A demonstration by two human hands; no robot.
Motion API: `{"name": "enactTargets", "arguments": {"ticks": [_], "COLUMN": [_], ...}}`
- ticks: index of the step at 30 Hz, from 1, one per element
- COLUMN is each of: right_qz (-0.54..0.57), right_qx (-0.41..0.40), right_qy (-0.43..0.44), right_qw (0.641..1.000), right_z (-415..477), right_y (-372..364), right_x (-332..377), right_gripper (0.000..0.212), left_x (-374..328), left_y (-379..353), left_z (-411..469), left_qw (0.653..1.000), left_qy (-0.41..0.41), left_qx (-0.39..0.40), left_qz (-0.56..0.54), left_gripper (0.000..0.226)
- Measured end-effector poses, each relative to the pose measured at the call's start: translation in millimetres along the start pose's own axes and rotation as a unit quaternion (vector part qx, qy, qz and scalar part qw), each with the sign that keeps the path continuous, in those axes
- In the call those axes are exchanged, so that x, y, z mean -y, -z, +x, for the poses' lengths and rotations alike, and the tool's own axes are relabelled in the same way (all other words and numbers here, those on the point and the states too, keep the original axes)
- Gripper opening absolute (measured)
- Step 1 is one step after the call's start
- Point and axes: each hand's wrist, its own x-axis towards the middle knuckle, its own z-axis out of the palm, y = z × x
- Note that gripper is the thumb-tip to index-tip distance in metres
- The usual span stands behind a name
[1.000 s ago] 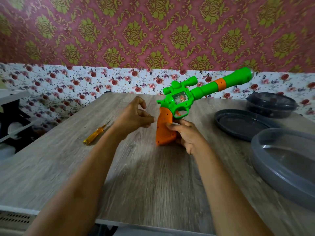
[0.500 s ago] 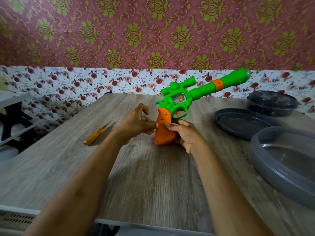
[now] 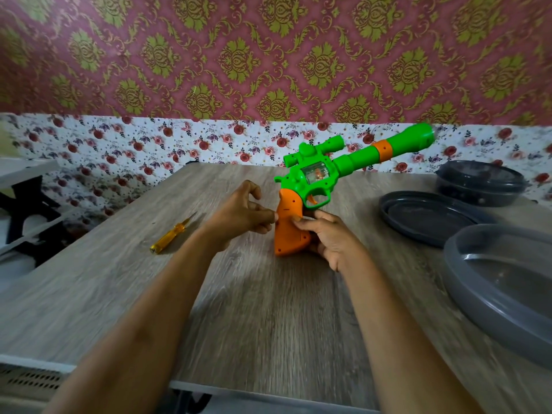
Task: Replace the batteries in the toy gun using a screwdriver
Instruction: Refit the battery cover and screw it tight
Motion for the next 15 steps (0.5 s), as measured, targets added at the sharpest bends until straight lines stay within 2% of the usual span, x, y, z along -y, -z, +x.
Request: {"name": "enactTargets", "arguments": {"ticks": [6, 15], "right_qz": [0.011, 0.013], "right_qx": [0.011, 0.007], "right_qy": [-0.001, -0.007], "right_qw": [1.000, 1.000], "right_z": [-1.6, -2.3], "right_y": [-1.3, -1.5], "right_x": [1.0, 2.5], "right_gripper": [0.015, 0.028], "left_x": [-0.9, 2.1], "left_y": [8.2, 5.8], "left_z": [0.1, 1.4], "left_qw": [0.996, 0.997], "left_qy": [0.032, 0.056], "left_qx": [-0.008, 0.027], "left_qz": [-0.078, -0.044], "left_gripper": [0.033, 0.033]}}
